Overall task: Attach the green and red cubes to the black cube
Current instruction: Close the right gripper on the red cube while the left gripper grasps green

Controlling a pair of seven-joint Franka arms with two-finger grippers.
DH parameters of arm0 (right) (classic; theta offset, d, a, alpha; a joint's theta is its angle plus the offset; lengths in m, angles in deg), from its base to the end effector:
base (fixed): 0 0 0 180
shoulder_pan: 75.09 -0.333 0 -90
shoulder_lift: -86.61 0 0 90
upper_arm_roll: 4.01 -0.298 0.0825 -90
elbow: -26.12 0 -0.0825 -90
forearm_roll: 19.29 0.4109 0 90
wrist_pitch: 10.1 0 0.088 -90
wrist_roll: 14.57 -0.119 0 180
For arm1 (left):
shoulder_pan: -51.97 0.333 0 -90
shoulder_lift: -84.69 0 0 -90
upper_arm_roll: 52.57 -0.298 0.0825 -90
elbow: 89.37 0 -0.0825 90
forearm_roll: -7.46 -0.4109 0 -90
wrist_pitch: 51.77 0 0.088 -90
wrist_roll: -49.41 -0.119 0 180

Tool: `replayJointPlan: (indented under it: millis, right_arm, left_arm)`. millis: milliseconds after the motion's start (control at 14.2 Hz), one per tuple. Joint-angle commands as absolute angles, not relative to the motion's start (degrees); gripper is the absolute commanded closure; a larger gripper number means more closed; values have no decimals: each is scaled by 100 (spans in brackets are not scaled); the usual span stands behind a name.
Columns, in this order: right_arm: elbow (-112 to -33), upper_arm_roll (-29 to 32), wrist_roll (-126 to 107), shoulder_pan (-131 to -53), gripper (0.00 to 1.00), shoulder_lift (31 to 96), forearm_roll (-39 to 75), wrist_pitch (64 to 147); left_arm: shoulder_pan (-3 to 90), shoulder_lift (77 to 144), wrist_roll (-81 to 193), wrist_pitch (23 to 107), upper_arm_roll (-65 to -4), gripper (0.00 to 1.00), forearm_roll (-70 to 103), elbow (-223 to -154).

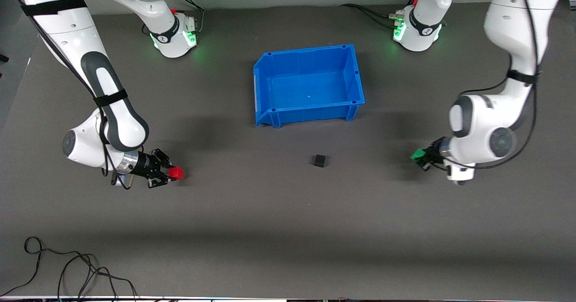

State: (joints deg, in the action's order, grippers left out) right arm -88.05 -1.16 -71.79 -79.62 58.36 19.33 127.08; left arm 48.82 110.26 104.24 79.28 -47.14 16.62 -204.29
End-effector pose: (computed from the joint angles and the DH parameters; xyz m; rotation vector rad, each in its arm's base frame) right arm 0.6088 0.0275 0.1569 -2.0626 1.8957 0.3858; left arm 0.5885 -0.0950 0.1715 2.7533 1.3782 -0.3405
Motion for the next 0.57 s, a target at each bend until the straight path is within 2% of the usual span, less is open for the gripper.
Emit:
replayJointPlan:
  millis: [0,495]
  right_arm:
    - [-8612,-84,-7862,-8378,70,6024,2070,12464]
    - [-8093,-76,-9751,-9572,72,5875,2035,12525]
  left_arm:
    - [4136,11227,12161,7716,-4826,100,1713,-19847]
    - [3027,12247,14397,7839,-4800,100,2574,-18273]
